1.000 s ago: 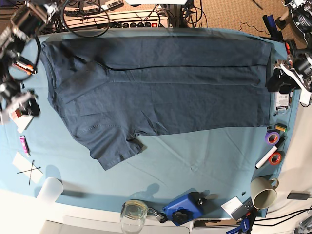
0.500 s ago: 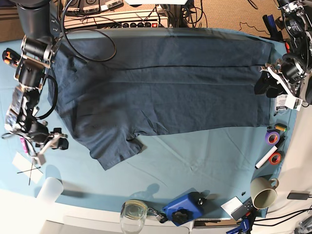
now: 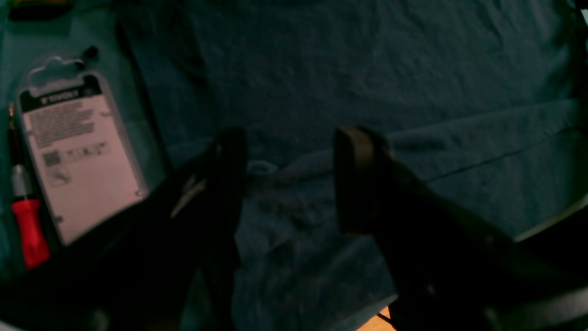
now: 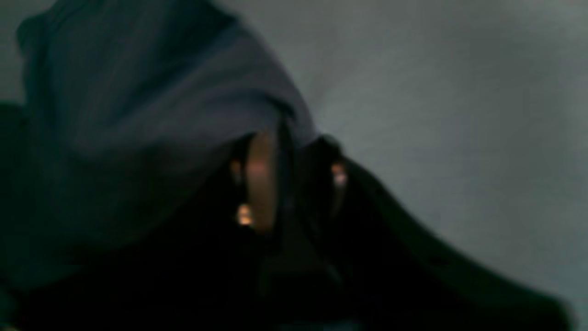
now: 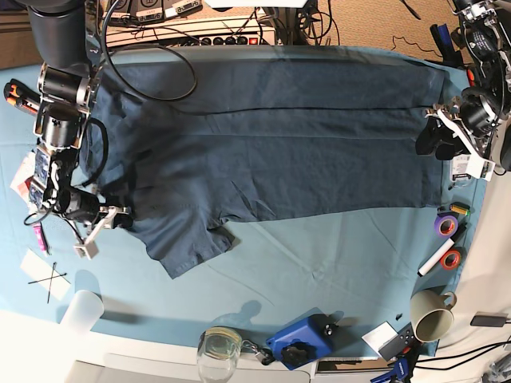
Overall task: Fold the T-shirt properly
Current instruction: 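Reach the right gripper to the sleeve and hem corner and grasp it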
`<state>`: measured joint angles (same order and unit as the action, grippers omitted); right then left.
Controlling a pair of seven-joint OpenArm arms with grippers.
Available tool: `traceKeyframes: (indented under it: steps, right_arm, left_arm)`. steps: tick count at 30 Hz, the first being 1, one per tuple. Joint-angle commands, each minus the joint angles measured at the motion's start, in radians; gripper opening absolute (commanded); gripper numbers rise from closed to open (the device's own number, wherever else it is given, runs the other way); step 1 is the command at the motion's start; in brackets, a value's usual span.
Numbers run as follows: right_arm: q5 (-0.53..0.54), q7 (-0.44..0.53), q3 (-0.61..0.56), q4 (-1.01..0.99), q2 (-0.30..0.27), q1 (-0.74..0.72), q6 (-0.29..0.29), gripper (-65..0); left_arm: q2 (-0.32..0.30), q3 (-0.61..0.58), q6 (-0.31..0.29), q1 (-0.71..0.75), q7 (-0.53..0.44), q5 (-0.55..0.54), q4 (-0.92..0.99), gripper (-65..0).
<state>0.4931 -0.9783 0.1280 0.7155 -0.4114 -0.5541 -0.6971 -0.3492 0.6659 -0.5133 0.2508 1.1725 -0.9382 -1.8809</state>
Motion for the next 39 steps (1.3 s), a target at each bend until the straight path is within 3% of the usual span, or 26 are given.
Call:
traceKeyframes:
  steps: [1,2,3,13,20,31,39]
  right_arm:
    - [-0.006,-0.081,-0.004,0.000,0.002,-0.006,-0.001,-59.4]
    - [0.021,-0.122,-0.004,0.000,0.003,-0.005,-0.001,-64.6]
    - [0.050,-0.158,-0.004,0.000,0.002,-0.005,-0.001,-65.0]
    - [0.344,-0.340,-0.002,0.020,-0.058,0.005,-0.001,-65.0]
    - [0.506,-0.415,-0.002,0.270,-0.087,0.159,-0.001,-65.0]
    - [0.534,-0.418,0.011,0.753,-0.086,0.436,-0.001,-65.0]
    - [0.478,-0.418,0.064,0.810,-0.085,0.480,-0.001,-65.0]
  left_arm:
    - [-0.016,0.005,0.000,-0.008,-0.022,-0.016,-0.014,-34.1]
    - [-0.016,0.005,0.000,-0.008,-0.022,-0.016,-0.014,-34.0]
    - [-0.016,0.005,0.000,-0.008,-0.022,-0.015,-0.014,-34.0]
    - [-0.016,0.005,0.000,-0.007,-0.021,-0.015,-0.014,-34.1]
    - [-0.016,0.005,-0.001,-0.007,-0.022,-0.014,-0.014,-34.0]
    - [-0.016,0.005,-0.001,-0.007,-0.021,-0.014,-0.014,-34.1]
    - [-0.016,0.005,-0.001,-0.007,-0.022,-0.015,-0.014,-34.0]
